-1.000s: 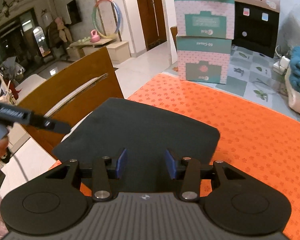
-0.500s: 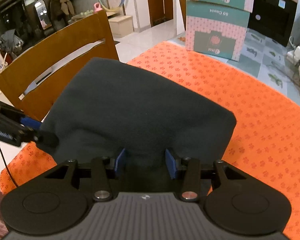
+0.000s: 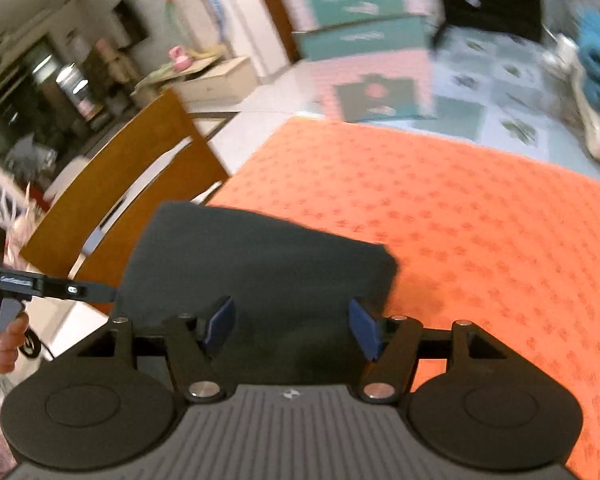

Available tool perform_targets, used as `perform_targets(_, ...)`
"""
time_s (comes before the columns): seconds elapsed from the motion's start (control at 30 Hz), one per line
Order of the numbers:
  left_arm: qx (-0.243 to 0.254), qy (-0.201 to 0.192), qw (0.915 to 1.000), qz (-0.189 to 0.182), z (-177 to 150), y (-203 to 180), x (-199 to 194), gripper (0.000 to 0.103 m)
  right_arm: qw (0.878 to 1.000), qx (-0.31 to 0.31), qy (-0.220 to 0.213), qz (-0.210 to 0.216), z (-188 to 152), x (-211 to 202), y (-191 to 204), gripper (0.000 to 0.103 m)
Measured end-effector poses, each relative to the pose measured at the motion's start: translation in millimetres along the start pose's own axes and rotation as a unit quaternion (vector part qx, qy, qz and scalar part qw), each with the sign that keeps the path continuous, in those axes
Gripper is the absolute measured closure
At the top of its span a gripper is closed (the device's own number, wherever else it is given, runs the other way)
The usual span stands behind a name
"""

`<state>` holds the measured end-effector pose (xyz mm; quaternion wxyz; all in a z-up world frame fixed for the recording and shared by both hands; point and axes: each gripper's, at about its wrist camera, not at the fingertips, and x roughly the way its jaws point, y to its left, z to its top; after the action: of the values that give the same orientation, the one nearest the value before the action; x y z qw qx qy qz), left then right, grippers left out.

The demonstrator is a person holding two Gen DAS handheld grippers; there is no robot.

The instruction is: Fold clothes

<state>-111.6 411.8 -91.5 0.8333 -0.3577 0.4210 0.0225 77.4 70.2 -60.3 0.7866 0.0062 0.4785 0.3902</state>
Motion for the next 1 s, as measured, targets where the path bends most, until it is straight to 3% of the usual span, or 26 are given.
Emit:
perform_targets(0.1,0.002,0.005,0.9999,0.012,10.8,0.9,14.8,0.044,1.000,0.026,-0.005,-0.014,-0.4,3.3,-13.0,0.033)
perform_targets(0.23,0.019,0.002,0.9997,0.013,19.2,-5.2,30.5,0.061,0.999,0.036,-0.008,-0.018,-3.4,14.4,-14.1,0.033)
perform_targets(0.33,0.028,-0.001,0.9994,0.022,25.0,-8.7,39.9,0.063,0.999,0.037,-0.002,-0.022,-5.3,26.5,-11.9,0.034)
perform_targets(0.7,0.028,-0.004,0.9991,0.033,27.3,-7.1,59.3,0.060,0.992,0.123,0.020,-0.005,-22.2,60.2,-37.9,0.033)
perform_targets(1.0,0.001,-0.016,0.9998,0.015,18.9,-0.1,31.6,0.053,0.978,0.199,0.028,0.060,-60.5,33.0,-41.9,0.028)
